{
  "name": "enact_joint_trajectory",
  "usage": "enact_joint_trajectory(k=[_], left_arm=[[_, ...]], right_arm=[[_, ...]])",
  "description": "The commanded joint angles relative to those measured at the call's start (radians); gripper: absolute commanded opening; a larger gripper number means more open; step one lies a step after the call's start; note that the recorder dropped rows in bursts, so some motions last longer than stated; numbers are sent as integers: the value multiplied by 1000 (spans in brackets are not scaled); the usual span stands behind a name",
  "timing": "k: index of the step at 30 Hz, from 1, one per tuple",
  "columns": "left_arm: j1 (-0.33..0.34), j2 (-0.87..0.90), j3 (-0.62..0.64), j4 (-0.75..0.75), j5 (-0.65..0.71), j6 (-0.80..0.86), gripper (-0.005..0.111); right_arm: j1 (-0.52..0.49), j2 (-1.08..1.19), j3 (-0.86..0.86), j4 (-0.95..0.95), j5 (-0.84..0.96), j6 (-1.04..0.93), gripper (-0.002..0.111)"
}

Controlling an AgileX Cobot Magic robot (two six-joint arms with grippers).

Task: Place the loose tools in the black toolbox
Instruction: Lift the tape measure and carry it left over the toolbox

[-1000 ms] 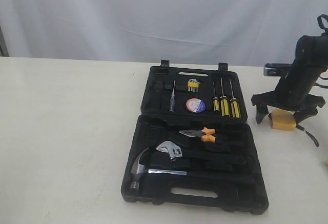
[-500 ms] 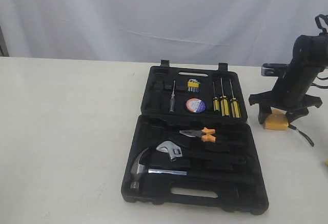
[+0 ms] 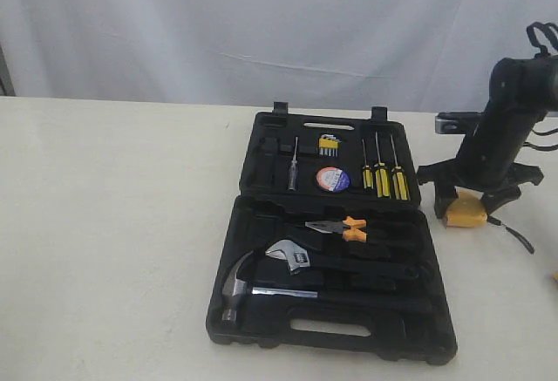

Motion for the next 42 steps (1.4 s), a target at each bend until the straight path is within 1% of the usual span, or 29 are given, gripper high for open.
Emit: enact_joint_trajectory(k=[1,5,10,13,16,20,23,28,33,38,42], left_arm=[[-4,-1,1,0,-9,-2,0],[-4,-1,1,0,-9,-2,0],[-4,-1,1,0,-9,-2,0],[-4,-1,1,0,-9,-2,0],[-4,-1,1,0,-9,-2,0],[-4,-1,1,0,-9,-2,0],[-4,-1,1,0,-9,-2,0],[-4,-1,1,0,-9,-2,0],[-4,-1,1,0,-9,-2,0],[-4,-1,1,0,-9,-2,0],[-4,-1,1,0,-9,-2,0]], right_arm=[[39,-118,-1,22,12,-10,0],[86,-209,-1,44,29,-1,0],[168,-280,-1,137,67,-4,0],[251,-296,-1,153,60,21,0],[358,-287,-1,153,16,74,0],[496,-245,-1,142,-94,169,0],[556,-203,-1,123,-168,257,0],[608,-118,-1,-12,-195,451,0],[639,-53,-1,-33,-245,495,0],[641,-6,-1,-39,-302,570,0],[641,16,-1,-131,-299,642,0]])
